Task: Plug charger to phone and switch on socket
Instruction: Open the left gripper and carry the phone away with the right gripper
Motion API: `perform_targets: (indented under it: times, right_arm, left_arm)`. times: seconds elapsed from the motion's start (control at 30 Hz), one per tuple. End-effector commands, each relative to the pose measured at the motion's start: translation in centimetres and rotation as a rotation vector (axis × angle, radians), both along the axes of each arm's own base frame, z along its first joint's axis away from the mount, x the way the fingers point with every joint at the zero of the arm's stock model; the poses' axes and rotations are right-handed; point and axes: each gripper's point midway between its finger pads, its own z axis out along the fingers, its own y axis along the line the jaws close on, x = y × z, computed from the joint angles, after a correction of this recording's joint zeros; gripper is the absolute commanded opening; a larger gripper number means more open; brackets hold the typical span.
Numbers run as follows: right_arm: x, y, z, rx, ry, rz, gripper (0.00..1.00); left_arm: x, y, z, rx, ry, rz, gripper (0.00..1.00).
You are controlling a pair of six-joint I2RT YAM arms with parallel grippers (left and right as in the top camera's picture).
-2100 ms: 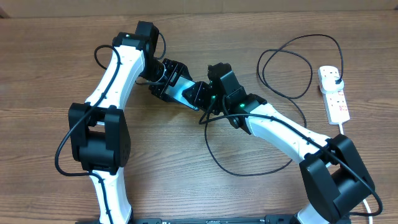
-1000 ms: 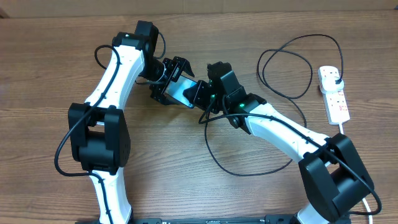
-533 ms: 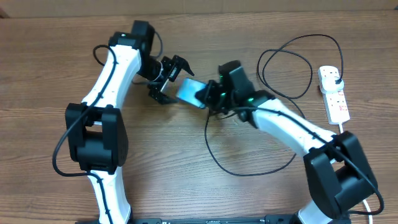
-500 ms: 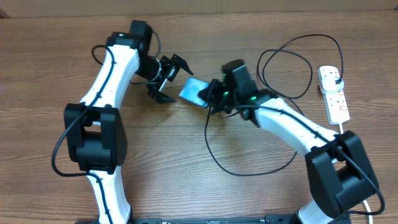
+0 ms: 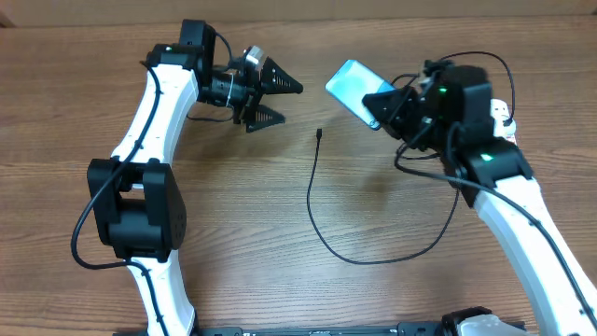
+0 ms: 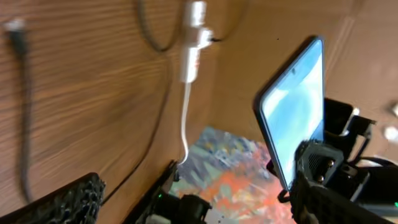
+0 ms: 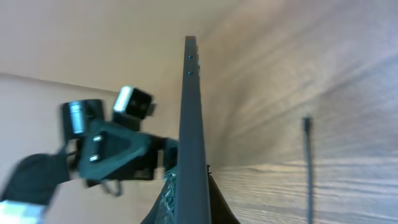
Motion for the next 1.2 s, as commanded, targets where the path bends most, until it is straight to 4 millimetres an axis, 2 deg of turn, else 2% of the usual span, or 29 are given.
perform_targets:
  times: [0.0,0.03,0.1,0.17,0.3,0.43,0.53,0.67,0.8,1.03,1.17]
  right_arm:
    - [-0.9,0.3,4.9,0.092,-0.11,-0.003,0.04]
    - [-0.6,0.3,5.4,0.139,-0.095,-0.034,0.04]
    - [0.1,-0.4,5.1,0.231,-0.003,-0.145,0.04]
    - [0.4,-0.4,5.6,0.288,0.009,-0.172,0.04]
    - [0.8,0.9,8.2,0.379,-0.05,-0.177,0.04]
    - [0.9,2.6,9.0,0.433,-0.064,-0.245,0.04]
    - [0.8,4.2,8.6,0.418,-0.074,-0.273,0.04]
    - [1.7,4.3,7.2,0.434,-0.037,-0.374,0.04]
    - [3.3,4.8,5.4,0.462,0.005,-0.417,0.04]
    - [4.1,6.1,4.8,0.477,0.002,-0.381,0.04]
    - [4.0,6.8,5.7,0.502,-0.025,-0.36,0.04]
  left_arm:
    - [-0.2,-0.6,7.1,-0.142,-0.093,-0.008,0.97]
    - [0.3,-0.7,7.9,-0.156,-0.093,0.004,0.97]
    - [1.1,-1.3,9.8,-0.208,-0.143,-0.008,0.96]
    - [1.8,-1.7,10.8,-0.229,-0.15,-0.004,0.95]
    - [2.8,-2.7,12.6,-0.255,-0.166,0.008,0.94]
    - [3.1,-4.4,14.2,-0.278,-0.201,0.005,0.91]
    - [3.6,-5.1,14.6,-0.275,-0.226,0.028,0.9]
    - [3.5,-5.8,14.7,-0.275,-0.21,0.032,0.88]
    - [3.7,-6.2,14.6,-0.268,-0.195,0.051,0.78]
    - [4.4,-6.1,14.3,-0.252,-0.188,0.098,0.61]
    - [4.9,-6.6,14.2,-0.238,-0.196,0.13,0.56]
